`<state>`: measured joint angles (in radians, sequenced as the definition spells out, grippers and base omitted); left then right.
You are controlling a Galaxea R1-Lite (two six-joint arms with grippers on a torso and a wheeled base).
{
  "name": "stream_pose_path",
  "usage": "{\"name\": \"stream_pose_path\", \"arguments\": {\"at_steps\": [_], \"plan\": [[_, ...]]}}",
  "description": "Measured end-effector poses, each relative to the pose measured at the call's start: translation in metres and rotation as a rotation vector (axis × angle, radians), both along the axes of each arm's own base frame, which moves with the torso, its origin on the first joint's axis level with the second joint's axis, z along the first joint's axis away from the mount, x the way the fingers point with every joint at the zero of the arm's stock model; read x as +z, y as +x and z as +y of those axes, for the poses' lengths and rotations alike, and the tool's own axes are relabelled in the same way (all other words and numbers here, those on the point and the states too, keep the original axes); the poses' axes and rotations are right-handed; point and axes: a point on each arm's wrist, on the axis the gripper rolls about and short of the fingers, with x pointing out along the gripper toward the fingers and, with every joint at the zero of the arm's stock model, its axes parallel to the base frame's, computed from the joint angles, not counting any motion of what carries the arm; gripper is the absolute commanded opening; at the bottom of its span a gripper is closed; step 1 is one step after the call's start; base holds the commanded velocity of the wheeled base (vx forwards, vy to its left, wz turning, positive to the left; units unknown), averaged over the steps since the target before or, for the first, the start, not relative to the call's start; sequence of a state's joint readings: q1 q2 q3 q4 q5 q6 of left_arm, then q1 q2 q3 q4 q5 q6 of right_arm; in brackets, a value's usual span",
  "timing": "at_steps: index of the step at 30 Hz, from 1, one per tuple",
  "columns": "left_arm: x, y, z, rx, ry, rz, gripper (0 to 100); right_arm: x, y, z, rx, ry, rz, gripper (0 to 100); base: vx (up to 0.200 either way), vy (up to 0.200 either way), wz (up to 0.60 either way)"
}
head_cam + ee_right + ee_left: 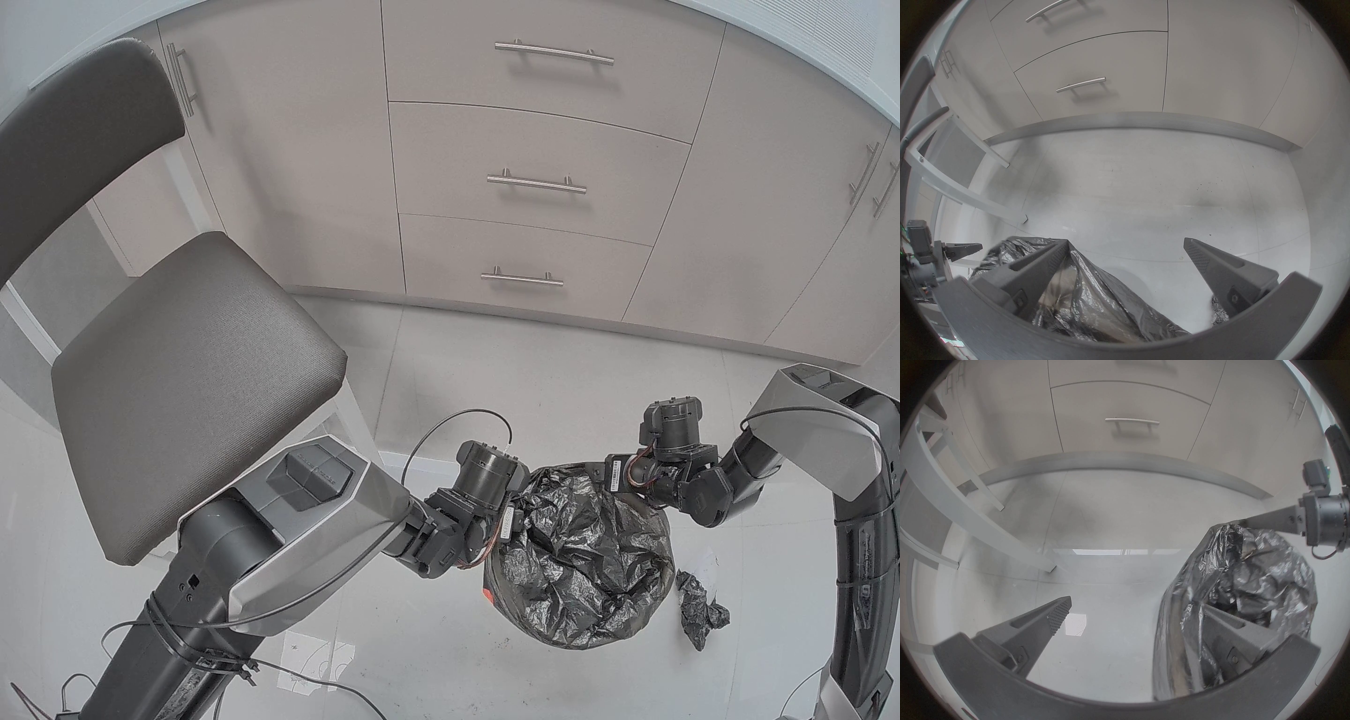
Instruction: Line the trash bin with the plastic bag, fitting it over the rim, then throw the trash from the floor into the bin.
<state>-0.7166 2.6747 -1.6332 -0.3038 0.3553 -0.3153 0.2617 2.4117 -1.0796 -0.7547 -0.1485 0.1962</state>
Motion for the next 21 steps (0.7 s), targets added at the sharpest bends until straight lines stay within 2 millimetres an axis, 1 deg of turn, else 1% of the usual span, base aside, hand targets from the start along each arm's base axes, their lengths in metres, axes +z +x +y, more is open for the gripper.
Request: {"name": "stream_pose_path", "arguments": {"at_steps": [9, 17, 21], "plan": [[-0.0092, 0.0055, 0.0076, 0.02, 0.043, 0.062, 100, -0.0003, 0.0002, 0.0008, 0.002, 0.0, 0.0, 100, 0.0, 0.0, 0.0], [-0.0078, 0.008, 0.0091, 0.022, 0.066, 0.1, 100, 0.0002, -0.0017, 0.0003, 0.001, -0.001, 0.004, 100, 0.0, 0.0, 0.0], [-0.0073, 0.0073, 0.0076, 0.018, 0.062, 0.102, 100, 0.0053, -0.0052, -0.0006, 0.002, 0.002, 0.001, 100, 0.0, 0.0, 0.0]]}}
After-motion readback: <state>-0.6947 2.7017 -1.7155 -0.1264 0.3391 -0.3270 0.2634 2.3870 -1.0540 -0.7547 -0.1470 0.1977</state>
